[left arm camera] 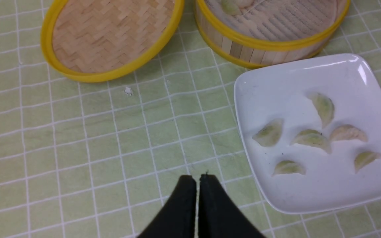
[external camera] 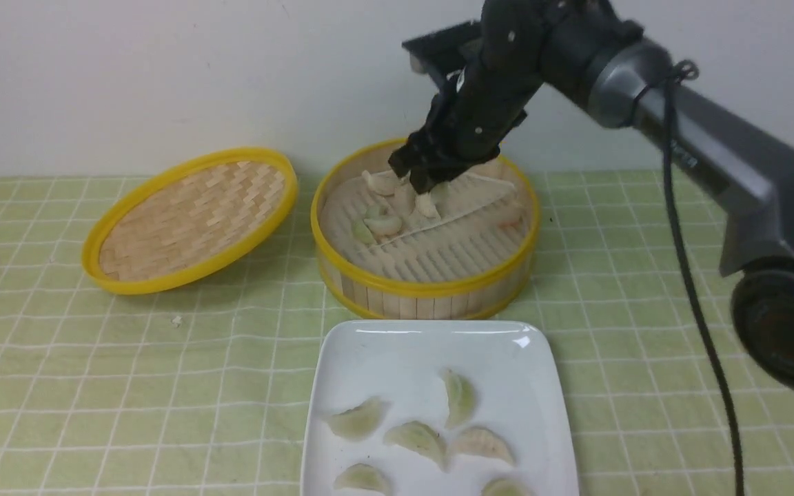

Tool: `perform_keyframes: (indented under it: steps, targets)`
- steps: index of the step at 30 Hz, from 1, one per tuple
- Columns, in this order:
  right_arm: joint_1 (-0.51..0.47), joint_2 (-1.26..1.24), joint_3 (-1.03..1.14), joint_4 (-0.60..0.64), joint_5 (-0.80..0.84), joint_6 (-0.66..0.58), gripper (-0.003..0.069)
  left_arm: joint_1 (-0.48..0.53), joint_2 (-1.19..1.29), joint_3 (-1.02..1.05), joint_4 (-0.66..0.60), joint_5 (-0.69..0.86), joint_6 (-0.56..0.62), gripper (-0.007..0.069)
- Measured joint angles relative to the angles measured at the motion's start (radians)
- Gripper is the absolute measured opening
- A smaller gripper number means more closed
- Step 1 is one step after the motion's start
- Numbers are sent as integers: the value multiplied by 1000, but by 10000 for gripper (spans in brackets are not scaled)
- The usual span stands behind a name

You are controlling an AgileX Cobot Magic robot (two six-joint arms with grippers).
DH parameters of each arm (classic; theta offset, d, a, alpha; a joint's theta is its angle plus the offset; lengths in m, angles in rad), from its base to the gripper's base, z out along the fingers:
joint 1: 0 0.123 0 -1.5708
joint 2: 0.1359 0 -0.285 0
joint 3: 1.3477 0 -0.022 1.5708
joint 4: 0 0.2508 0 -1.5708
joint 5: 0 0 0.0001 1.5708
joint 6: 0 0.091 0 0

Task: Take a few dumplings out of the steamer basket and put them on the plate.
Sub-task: Use the right arm to grab a dumpling from inside the steamer, then use the right arm to put the dumpling into the plate

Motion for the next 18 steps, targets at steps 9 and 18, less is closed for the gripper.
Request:
perform_keyframes:
  steps: [9,18]
  targets:
    - [0,-417,627,78,-1,14,276,0,0,0,0,3,3,-6]
    - [0,-406,920,112,-163,37,276,0,0,0,0,11,3,-6]
